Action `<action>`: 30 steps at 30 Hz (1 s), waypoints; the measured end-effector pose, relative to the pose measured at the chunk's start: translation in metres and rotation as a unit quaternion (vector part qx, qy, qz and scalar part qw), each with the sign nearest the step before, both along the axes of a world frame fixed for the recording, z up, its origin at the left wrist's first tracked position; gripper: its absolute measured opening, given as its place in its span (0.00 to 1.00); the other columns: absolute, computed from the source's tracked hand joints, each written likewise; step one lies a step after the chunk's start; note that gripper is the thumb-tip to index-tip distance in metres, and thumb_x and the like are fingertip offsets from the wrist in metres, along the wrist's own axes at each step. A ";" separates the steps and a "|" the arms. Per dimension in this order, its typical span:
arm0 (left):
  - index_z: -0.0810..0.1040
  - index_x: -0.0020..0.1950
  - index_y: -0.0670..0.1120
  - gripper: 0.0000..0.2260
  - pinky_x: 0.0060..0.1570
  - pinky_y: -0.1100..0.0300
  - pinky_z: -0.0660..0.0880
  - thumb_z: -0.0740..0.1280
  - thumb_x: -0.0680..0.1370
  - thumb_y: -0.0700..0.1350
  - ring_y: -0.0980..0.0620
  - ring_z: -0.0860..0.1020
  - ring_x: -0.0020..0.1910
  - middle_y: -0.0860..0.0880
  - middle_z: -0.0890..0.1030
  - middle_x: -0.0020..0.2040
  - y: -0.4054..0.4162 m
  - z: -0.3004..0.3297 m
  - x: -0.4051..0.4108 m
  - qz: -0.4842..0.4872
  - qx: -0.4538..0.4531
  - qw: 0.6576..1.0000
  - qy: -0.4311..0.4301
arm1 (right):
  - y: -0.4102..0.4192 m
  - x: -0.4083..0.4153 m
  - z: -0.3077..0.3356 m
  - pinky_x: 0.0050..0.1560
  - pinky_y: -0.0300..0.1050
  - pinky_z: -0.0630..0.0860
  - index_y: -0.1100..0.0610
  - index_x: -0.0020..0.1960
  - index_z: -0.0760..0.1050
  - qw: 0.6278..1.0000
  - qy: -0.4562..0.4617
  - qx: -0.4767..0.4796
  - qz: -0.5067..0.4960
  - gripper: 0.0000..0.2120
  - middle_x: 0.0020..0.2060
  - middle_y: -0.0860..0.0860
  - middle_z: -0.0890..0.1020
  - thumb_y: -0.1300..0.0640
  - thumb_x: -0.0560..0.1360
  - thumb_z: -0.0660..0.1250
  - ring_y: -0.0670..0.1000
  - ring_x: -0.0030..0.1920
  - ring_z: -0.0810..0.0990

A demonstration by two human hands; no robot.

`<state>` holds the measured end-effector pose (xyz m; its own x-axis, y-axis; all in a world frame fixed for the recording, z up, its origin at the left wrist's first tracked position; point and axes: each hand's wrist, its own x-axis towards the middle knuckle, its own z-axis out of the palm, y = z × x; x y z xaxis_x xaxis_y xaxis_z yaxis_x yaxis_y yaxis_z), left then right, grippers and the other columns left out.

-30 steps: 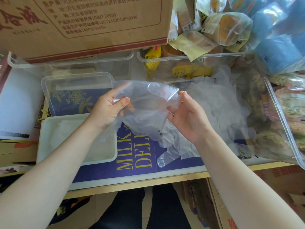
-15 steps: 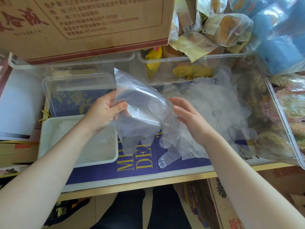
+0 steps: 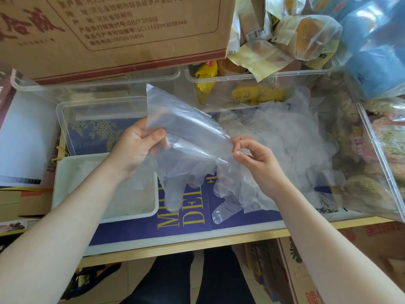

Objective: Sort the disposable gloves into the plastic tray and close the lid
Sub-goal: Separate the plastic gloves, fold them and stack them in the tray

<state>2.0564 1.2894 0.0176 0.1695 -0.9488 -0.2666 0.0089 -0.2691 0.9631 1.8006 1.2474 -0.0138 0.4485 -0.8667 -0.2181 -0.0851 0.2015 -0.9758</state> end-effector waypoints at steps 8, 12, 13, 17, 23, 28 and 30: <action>0.74 0.56 0.55 0.15 0.44 0.70 0.75 0.60 0.79 0.35 0.62 0.76 0.33 0.55 0.78 0.28 0.001 0.006 -0.007 -0.060 0.000 0.998 -0.008 | -0.014 -0.001 -0.001 0.60 0.42 0.71 0.56 0.40 0.74 0.986 0.053 0.157 -0.027 0.11 0.53 0.52 0.80 0.47 0.69 0.65 0.49 0.54 0.78; 0.74 0.57 0.54 0.16 0.44 0.71 0.75 0.59 0.78 0.34 0.63 0.77 0.34 0.57 0.80 0.30 -0.001 0.009 -0.012 -0.073 -0.006 0.997 -0.001 | -0.019 0.010 0.006 0.62 0.46 0.70 0.53 0.61 0.77 0.970 0.110 0.215 0.038 0.37 0.56 0.50 0.81 0.27 0.64 0.63 0.49 0.57 0.78; 0.74 0.57 0.55 0.16 0.43 0.71 0.74 0.60 0.78 0.34 0.63 0.77 0.34 0.58 0.80 0.30 -0.001 0.009 -0.012 -0.078 -0.006 0.997 -0.005 | -0.020 0.013 0.006 0.58 0.43 0.72 0.55 0.57 0.78 0.971 0.115 0.205 0.044 0.33 0.53 0.50 0.82 0.30 0.65 0.66 0.48 0.53 0.79; 0.73 0.60 0.61 0.19 0.46 0.69 0.74 0.63 0.78 0.37 0.61 0.77 0.36 0.54 0.80 0.31 0.002 0.005 -0.003 -0.127 0.008 0.991 -0.044 | -0.017 0.015 0.013 0.32 0.37 0.72 0.59 0.41 0.77 0.993 0.024 0.116 0.011 0.07 0.31 0.49 0.81 0.61 0.77 0.64 0.46 0.29 0.76; 0.75 0.54 0.48 0.07 0.41 0.68 0.76 0.62 0.77 0.47 0.60 0.80 0.37 0.53 0.84 0.37 0.000 0.007 -0.011 -0.076 0.095 0.993 0.004 | -0.008 0.016 0.012 0.18 0.33 0.57 0.59 0.47 0.73 0.994 0.102 -0.008 0.027 0.04 0.30 0.48 0.77 0.65 0.78 0.61 0.44 0.17 0.62; 0.77 0.43 0.50 0.08 0.25 0.72 0.66 0.62 0.80 0.41 0.62 0.70 0.25 0.56 0.77 0.25 -0.004 -0.001 -0.022 0.016 0.059 0.990 -0.127 | -0.001 0.014 0.001 0.30 0.30 0.66 0.36 0.59 0.64 0.981 0.157 -0.043 0.103 0.24 0.36 0.46 0.77 0.62 0.75 0.66 0.41 0.26 0.69; 0.76 0.43 0.51 0.09 0.24 0.72 0.63 0.62 0.79 0.41 0.62 0.69 0.25 0.56 0.77 0.24 -0.004 -0.003 -0.022 0.035 0.037 0.990 -0.133 | -0.001 0.005 -0.001 0.33 0.31 0.66 0.39 0.57 0.66 0.970 0.188 -0.052 0.144 0.21 0.32 0.46 0.75 0.61 0.75 0.67 0.42 0.26 0.67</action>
